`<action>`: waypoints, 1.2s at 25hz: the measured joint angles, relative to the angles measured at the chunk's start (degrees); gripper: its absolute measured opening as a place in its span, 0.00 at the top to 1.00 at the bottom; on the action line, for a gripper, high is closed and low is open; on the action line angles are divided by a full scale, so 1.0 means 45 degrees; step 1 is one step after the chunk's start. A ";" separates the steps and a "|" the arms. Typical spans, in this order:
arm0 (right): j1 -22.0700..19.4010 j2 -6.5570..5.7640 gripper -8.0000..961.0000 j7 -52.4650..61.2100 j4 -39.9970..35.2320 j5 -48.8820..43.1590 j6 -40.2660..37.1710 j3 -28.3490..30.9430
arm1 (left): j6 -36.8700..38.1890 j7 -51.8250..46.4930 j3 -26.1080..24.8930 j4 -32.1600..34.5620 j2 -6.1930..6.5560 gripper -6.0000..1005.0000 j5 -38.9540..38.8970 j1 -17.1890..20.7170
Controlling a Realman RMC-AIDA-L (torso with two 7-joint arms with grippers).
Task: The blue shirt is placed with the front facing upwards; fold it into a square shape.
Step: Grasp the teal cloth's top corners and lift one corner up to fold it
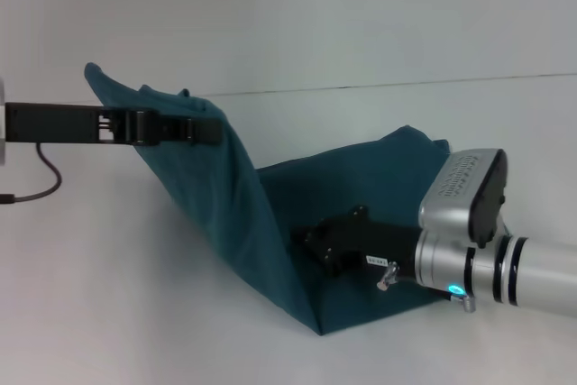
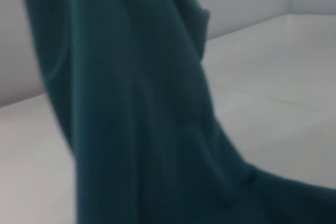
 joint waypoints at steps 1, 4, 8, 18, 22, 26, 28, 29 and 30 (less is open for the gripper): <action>-0.0083 -0.0009 0.98 -0.0035 -0.0049 0.0153 -0.0034 0.0044 | 0.0003 0.0024 0.0007 -0.0062 -0.0035 0.96 -0.0002 -0.0069; -0.0494 -0.0042 0.98 -0.0008 -0.0488 0.0668 -0.0313 0.0088 | -0.0095 0.0152 0.0083 -0.0332 -0.0173 0.96 -0.0012 -0.0362; -0.0859 -0.0119 0.98 0.0097 -0.0945 0.1066 -0.0700 0.0090 | -0.0194 0.0214 0.0144 -0.0377 -0.0352 0.96 -0.0018 -0.0610; -0.0408 0.0004 0.98 0.0048 -0.0955 0.1043 -0.0601 -0.0031 | -0.0362 0.0258 0.0047 -0.0490 -0.0338 0.96 -0.0044 -0.0634; -0.0036 0.0029 0.98 0.0035 -0.0595 0.0947 -0.0522 -0.0138 | -0.0357 0.0259 0.0024 -0.0490 -0.0270 0.96 -0.0056 -0.0616; 0.0385 0.0060 0.98 0.0032 -0.0154 0.0911 -0.0286 -0.0679 | -0.0374 0.0271 0.0024 -0.0489 -0.0204 0.96 -0.0065 -0.0622; 0.0588 0.0095 0.98 0.0037 0.0056 0.0906 -0.0253 -0.0944 | -0.0383 0.0284 0.0019 -0.0489 -0.0174 0.96 -0.0100 -0.0644; 0.0693 0.0101 0.98 0.0036 0.0184 0.0905 -0.0253 -0.1031 | -0.0383 0.0285 0.0013 -0.0489 -0.0154 0.96 -0.0119 -0.0654; 0.0786 0.0106 0.98 0.0035 0.0286 0.0904 -0.0251 -0.1096 | -0.0383 0.0286 0.0010 -0.0489 -0.0133 0.96 -0.0150 -0.0662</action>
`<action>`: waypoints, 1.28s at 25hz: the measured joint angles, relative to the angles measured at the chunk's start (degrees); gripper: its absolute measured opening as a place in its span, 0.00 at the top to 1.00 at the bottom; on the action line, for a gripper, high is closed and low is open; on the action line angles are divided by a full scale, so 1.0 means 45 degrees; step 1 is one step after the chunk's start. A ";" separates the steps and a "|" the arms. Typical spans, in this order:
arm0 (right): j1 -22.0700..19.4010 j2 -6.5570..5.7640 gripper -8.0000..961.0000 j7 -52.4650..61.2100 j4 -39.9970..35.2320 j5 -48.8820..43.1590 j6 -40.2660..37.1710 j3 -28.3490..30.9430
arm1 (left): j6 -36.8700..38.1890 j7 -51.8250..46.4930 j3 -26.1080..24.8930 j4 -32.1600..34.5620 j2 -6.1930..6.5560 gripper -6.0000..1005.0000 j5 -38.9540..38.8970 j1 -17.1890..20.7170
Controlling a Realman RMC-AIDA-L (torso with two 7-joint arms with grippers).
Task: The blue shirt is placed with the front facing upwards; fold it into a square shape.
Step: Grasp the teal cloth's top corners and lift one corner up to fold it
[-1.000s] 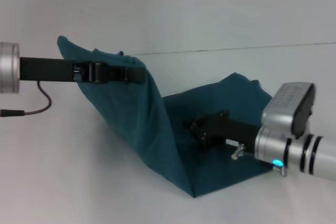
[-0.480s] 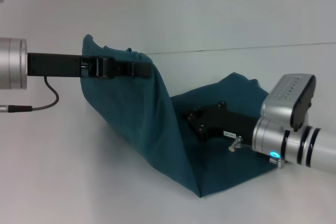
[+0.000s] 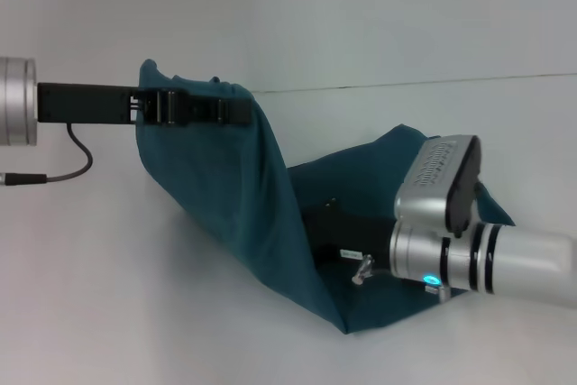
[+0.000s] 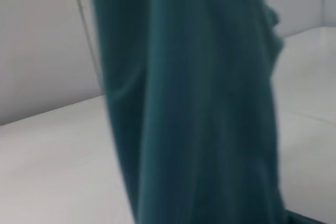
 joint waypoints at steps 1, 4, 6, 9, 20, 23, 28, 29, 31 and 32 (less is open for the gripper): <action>0.0122 0.0006 0.98 -0.0001 0.0104 -0.0001 0.0000 -0.0059 | -0.0001 0.0002 -0.0003 0.0001 0.0032 0.96 -0.0030 -0.0007; 0.0452 0.0024 0.98 0.0000 0.0365 -0.0001 0.0021 -0.0174 | -0.0066 0.0005 -0.0004 0.0001 0.0087 0.96 -0.0046 -0.0018; 0.0659 0.0035 0.98 0.0002 0.0545 -0.0002 0.0043 -0.0191 | -0.0125 0.0006 -0.0005 0.0001 0.0123 0.96 -0.0047 -0.0018; 0.0976 0.0062 0.98 -0.0013 0.0804 -0.0001 0.0130 -0.0204 | -0.0221 0.0017 -0.0004 0.0001 0.0173 0.96 -0.0047 -0.0001; 0.1765 0.0167 0.98 -0.0014 0.1321 0.0000 0.0828 -0.0067 | -0.0304 0.0151 0.0022 -0.0017 0.0226 0.96 -0.0046 0.0048; 0.1824 0.0166 0.98 -0.0012 0.1363 0.0000 0.0816 -0.0051 | -0.0396 0.0184 0.0068 -0.0031 0.0195 0.96 0.0005 0.0092; 0.1981 0.0161 0.98 -0.0012 0.1594 0.0000 0.0796 0.0061 | -0.0442 0.0219 0.0104 -0.0039 0.0167 0.96 0.0037 0.0118; 0.2010 0.0160 0.98 -0.0012 0.1642 0.0000 0.0819 0.0105 | -0.0442 0.0219 0.0104 -0.0040 0.0166 0.96 0.0037 0.0118; 0.2054 0.0158 0.98 -0.0012 0.1709 0.0000 0.0837 0.0166 | -0.0442 0.0221 0.0115 -0.0040 0.0163 0.96 0.0036 0.0118; 0.2085 0.0158 0.98 -0.0012 0.1749 0.0000 0.0837 0.0181 | -0.0443 0.0222 0.0119 -0.0040 0.0162 0.96 0.0034 0.0118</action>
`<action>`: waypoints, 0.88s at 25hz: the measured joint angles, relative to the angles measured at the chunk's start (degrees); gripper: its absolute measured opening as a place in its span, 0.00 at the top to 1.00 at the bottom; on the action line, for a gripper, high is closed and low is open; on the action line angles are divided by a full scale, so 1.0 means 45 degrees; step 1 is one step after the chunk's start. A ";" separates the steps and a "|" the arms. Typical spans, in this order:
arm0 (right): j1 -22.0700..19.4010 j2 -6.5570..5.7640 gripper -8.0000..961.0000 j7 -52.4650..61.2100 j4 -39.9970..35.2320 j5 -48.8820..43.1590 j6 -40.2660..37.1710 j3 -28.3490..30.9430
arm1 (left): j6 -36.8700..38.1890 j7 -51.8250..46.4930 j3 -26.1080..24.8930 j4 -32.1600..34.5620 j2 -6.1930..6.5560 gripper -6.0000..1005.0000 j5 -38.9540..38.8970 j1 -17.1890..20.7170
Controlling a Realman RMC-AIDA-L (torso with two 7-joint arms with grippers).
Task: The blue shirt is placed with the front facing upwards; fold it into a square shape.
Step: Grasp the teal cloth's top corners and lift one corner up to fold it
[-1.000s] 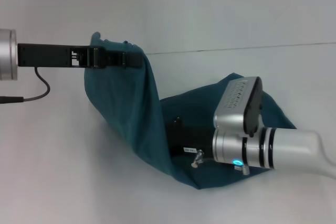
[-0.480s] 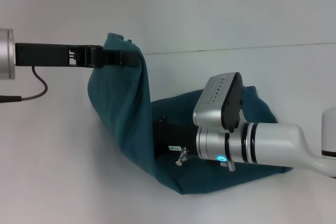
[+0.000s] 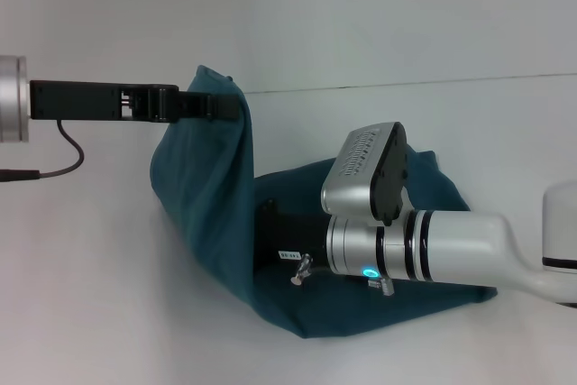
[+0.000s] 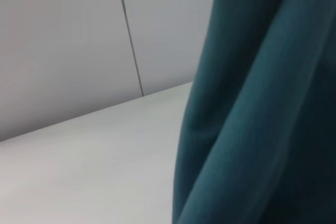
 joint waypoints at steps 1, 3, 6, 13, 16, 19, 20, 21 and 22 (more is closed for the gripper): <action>0.0028 0.0000 0.98 0.0000 0.0029 0.0000 0.0000 0.0004 | 0.0001 0.0000 0.0004 0.0000 -0.0002 0.96 0.0000 0.0001; 0.0077 0.0000 0.98 0.0002 0.0086 0.0000 0.0000 0.0005 | 0.0001 0.0000 0.0004 0.0000 -0.0012 0.96 -0.0001 0.0000; 0.0081 0.0000 0.98 0.0016 0.0106 0.0000 -0.0001 -0.0005 | 0.0002 0.0000 0.0004 0.0000 -0.0023 0.96 -0.0012 -0.0001; -0.0481 -0.0092 0.98 -0.0017 -0.0012 0.0081 -0.0043 0.0123 | 0.0002 0.0049 -0.0003 0.0001 -0.0046 0.96 -0.0016 0.0075; -0.0845 -0.0119 0.98 -0.0160 -0.0172 0.0096 -0.0104 0.0460 | 0.0002 0.0112 -0.0006 0.0001 -0.0046 0.96 -0.0029 0.0109; -0.1137 -0.0124 0.98 -0.0383 -0.0311 0.0100 -0.0119 0.0806 | -0.0001 0.0154 -0.0007 -0.0022 -0.0044 0.96 -0.0036 0.0128; -0.1250 -0.0123 0.98 -0.0486 -0.0328 0.0098 -0.0118 0.0970 | -0.0009 0.0170 -0.0008 -0.0048 -0.0044 0.96 -0.0043 0.0130; -0.1345 -0.0126 0.98 -0.0587 -0.0351 0.0100 -0.0110 0.1118 | -0.0021 0.0191 -0.0014 -0.0087 -0.0046 0.96 -0.0055 0.0130; -0.1427 -0.0130 0.98 -0.0674 -0.0361 0.0104 -0.0096 0.1248 | -0.0030 0.0213 -0.0019 -0.0120 -0.0051 0.96 -0.0064 0.0129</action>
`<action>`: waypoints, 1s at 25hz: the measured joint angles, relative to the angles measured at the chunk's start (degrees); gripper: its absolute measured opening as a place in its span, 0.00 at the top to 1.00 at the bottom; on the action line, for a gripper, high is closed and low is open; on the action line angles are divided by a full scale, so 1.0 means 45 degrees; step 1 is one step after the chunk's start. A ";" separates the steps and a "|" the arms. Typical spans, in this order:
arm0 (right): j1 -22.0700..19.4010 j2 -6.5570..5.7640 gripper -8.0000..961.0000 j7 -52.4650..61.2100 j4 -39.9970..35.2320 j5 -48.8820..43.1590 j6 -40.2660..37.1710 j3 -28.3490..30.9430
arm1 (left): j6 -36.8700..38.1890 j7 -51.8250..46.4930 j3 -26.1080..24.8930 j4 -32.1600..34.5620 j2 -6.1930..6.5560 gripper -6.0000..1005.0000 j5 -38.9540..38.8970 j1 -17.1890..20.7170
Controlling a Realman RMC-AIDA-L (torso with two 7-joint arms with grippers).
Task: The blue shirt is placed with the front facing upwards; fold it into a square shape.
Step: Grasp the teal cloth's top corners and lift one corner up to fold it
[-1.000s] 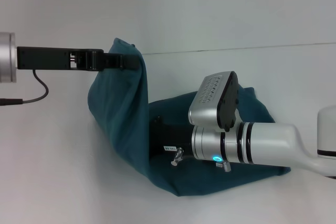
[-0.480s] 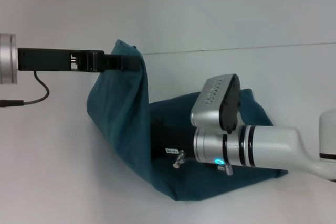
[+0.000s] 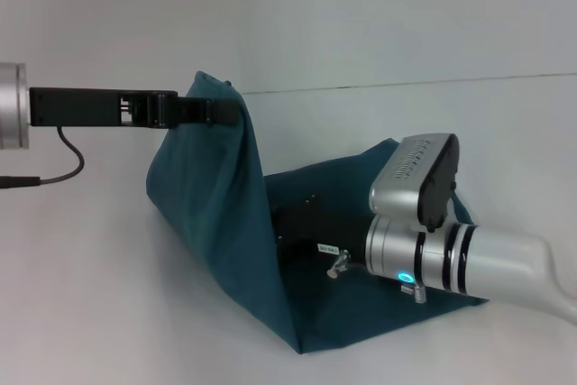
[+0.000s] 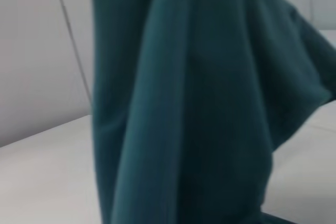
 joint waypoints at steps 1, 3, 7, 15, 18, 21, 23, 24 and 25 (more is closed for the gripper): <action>-0.0065 -0.0004 0.98 -0.0058 -0.0004 0.0005 0.0011 0.0089 | -0.0004 0.0028 -0.0005 -0.0025 -0.0010 0.96 -0.0005 -0.0004; -0.0199 -0.0022 0.98 -0.0117 -0.0033 0.0013 0.0022 0.0175 | -0.0007 0.0077 -0.0006 -0.0054 -0.0049 0.96 -0.0009 -0.0028; -0.0413 -0.0028 0.98 -0.0128 -0.0183 0.0015 0.0058 0.0307 | 0.0002 0.0095 0.0004 -0.0068 -0.0126 0.96 -0.0023 -0.0116; -0.0611 -0.0015 0.98 -0.0418 -0.0172 0.0015 0.0387 0.0611 | 0.0137 0.0100 0.0035 -0.0118 -0.0255 0.96 -0.0577 -0.0170; -0.0740 -0.0020 0.98 -0.0472 -0.0166 0.0013 0.0361 0.0744 | 0.0064 0.0100 0.0126 -0.0190 -0.0408 0.96 -0.0782 -0.0337; -0.0975 -0.0087 0.98 -0.0474 -0.0229 0.0012 0.0221 0.0954 | -0.0145 0.0099 0.0403 -0.0211 -0.0640 0.96 -0.0848 -0.0568; -0.1257 -0.0131 0.98 -0.0428 -0.0436 0.0015 -0.0004 0.1075 | -0.0293 0.0094 0.0512 -0.0212 -0.0751 0.96 -0.0860 -0.0723; -0.1417 -0.0136 0.98 -0.0391 -0.0562 0.0014 -0.0165 0.1118 | -0.0391 0.0089 0.0554 -0.0212 -0.0824 0.96 -0.0867 -0.0830; -0.1610 -0.0149 0.98 -0.0339 -0.0727 0.0018 -0.0362 0.1184 | -0.0503 0.0088 0.0580 -0.0211 -0.0908 0.96 -0.0871 -0.0940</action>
